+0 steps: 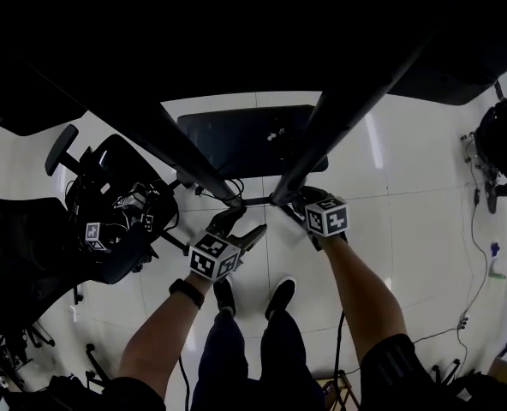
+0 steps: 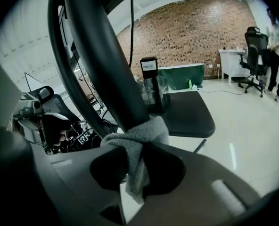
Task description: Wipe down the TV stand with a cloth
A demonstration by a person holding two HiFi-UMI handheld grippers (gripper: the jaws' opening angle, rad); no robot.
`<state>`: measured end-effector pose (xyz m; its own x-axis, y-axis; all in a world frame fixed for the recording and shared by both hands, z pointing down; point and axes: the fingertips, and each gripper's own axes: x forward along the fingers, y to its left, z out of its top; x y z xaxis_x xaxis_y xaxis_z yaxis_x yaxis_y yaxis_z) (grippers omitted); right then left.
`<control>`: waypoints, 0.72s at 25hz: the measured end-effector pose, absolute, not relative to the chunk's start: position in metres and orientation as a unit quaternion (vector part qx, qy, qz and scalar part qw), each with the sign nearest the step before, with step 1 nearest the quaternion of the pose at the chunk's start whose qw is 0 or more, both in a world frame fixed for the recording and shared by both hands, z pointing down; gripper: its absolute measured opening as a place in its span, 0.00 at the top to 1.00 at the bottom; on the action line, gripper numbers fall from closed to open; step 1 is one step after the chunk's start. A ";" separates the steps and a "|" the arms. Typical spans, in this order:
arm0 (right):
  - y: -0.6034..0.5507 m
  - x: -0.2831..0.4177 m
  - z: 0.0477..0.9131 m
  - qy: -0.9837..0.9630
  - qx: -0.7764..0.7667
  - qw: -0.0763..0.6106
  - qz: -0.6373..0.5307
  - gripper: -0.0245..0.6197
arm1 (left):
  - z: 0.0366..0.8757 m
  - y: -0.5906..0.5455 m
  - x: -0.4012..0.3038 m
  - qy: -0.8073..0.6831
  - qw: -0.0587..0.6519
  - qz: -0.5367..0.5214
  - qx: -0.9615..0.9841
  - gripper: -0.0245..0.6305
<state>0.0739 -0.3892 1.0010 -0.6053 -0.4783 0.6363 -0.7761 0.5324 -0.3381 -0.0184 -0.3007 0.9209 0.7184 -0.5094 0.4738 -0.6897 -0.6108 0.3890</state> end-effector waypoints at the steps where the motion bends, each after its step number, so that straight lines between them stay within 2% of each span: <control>1: -0.388 0.075 0.997 -0.842 0.374 0.240 0.305 0.90 | 0.917 -0.301 -0.018 -0.340 0.281 0.159 0.883 0.49; 9: -0.367 0.065 0.905 -0.877 0.347 0.180 0.278 0.91 | 0.853 -0.290 -0.030 -0.366 0.261 0.132 0.883 0.49; 18: -0.303 0.062 0.732 -0.929 0.293 0.139 0.179 0.91 | 0.701 -0.257 -0.023 -0.390 0.176 0.091 0.899 0.49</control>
<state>0.0621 -0.3030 0.7318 -0.7893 -0.4953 0.3628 -0.5947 0.7636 -0.2514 -0.0234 -0.2566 0.7008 0.6790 -0.6699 0.3002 -0.7337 -0.6334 0.2459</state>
